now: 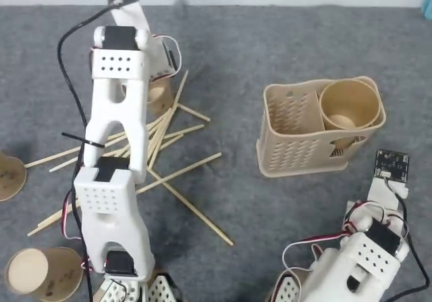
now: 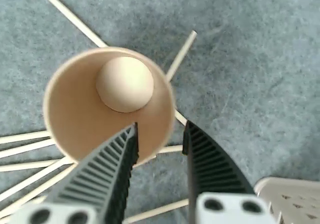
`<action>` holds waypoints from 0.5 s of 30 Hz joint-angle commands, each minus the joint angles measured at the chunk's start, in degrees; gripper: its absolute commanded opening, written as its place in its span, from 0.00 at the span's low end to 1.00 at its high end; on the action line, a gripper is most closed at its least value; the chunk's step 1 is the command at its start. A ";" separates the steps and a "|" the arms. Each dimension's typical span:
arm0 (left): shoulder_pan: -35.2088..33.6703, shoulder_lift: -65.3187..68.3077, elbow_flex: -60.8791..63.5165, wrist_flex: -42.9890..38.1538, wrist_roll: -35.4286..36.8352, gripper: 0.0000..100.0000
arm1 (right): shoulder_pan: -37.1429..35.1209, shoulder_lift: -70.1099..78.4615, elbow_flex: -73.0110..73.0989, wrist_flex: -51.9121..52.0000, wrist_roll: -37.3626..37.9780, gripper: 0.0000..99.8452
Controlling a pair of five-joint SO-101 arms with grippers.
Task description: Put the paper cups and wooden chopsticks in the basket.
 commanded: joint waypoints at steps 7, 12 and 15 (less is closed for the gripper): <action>-0.79 -4.40 12.44 -12.84 -0.53 0.15 | -0.40 -1.10 -0.53 -1.01 0.09 0.01; -1.05 -4.40 19.47 -18.73 -0.53 0.14 | -0.40 -1.10 -0.53 -1.01 0.09 0.01; -0.70 -4.92 19.74 -18.81 -0.53 0.06 | -0.40 -1.10 -0.53 -1.10 0.09 0.01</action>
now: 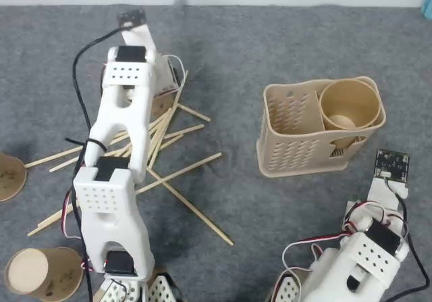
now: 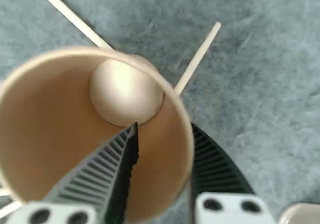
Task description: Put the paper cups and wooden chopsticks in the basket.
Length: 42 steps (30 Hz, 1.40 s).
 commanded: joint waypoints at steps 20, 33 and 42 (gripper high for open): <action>13.89 -31.74 -10.24 23.03 -17.49 0.01 | -0.57 -1.10 -0.53 -1.10 0.09 0.01; 44.48 -50.20 -10.51 19.16 -34.02 0.01 | -0.48 -1.10 -0.44 -0.75 0.09 0.01; 52.92 -41.32 -10.51 11.34 -38.95 0.01 | -0.48 -1.10 -0.44 -0.92 0.09 0.01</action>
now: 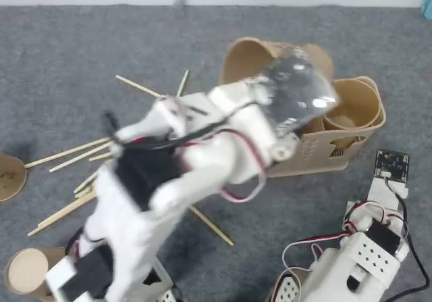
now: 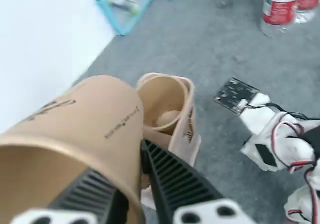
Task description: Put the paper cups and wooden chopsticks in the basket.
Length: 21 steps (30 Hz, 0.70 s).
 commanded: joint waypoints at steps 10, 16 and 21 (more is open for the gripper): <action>4.66 14.42 -1.54 -8.97 -11.60 0.01 | -0.75 -1.10 -0.44 -1.10 0.09 0.01; 4.66 19.16 -1.54 -9.67 -14.15 0.01 | -0.75 -1.10 -0.44 -1.19 0.09 0.01; 3.78 23.38 -1.63 -11.60 -15.74 0.01 | -0.84 -1.10 -0.44 -1.19 0.09 0.01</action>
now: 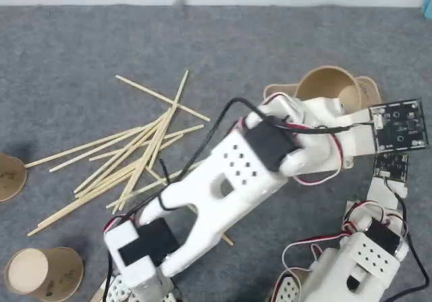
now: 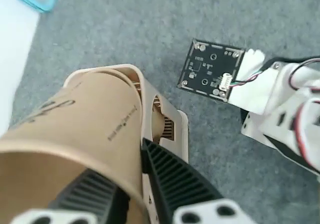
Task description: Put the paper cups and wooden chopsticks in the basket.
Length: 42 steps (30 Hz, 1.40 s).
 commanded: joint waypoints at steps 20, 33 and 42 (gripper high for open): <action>-2.11 1.41 -1.71 -2.64 -0.97 0.07 | -0.48 -1.10 -0.44 -1.19 0.09 0.01; -4.04 1.41 -21.23 6.51 -0.70 0.26 | -0.48 -1.10 -0.44 -1.10 0.09 0.01; -7.56 1.32 -39.34 17.41 9.14 0.26 | -0.48 -1.10 -0.44 -1.10 0.09 0.01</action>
